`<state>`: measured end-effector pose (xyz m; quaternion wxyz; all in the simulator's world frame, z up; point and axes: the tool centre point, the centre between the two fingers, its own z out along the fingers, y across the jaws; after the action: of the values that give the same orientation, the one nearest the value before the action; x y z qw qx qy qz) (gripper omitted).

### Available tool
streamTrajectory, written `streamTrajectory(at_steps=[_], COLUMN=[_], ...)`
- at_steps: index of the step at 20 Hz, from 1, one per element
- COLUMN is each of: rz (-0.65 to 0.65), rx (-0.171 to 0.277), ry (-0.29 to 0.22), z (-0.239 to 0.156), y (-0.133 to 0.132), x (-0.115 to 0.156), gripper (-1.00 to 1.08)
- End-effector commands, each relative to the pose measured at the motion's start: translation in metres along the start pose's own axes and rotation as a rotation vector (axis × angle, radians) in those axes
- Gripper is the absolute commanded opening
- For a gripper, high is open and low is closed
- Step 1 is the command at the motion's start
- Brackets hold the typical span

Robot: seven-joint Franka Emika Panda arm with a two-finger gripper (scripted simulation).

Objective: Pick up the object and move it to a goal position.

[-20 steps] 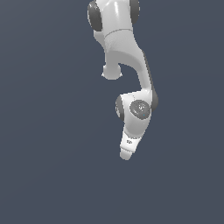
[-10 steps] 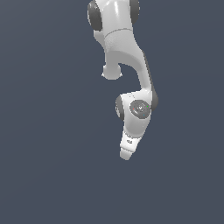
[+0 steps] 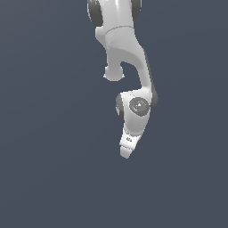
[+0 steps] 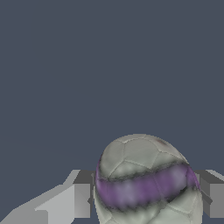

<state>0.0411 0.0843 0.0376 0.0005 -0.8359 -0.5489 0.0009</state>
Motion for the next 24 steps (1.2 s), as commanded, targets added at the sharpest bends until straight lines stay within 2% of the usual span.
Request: streamTrajectory(at_steps=[1,24], rz=[0.0,0.0], rx=[-0.001,-0.002], ry=[0.001,0.001], z=[-0.002,-0.013], y=[-0.006,-0.095], x=[-0.007,-0.103], gripper=[-1.0,-1.0])
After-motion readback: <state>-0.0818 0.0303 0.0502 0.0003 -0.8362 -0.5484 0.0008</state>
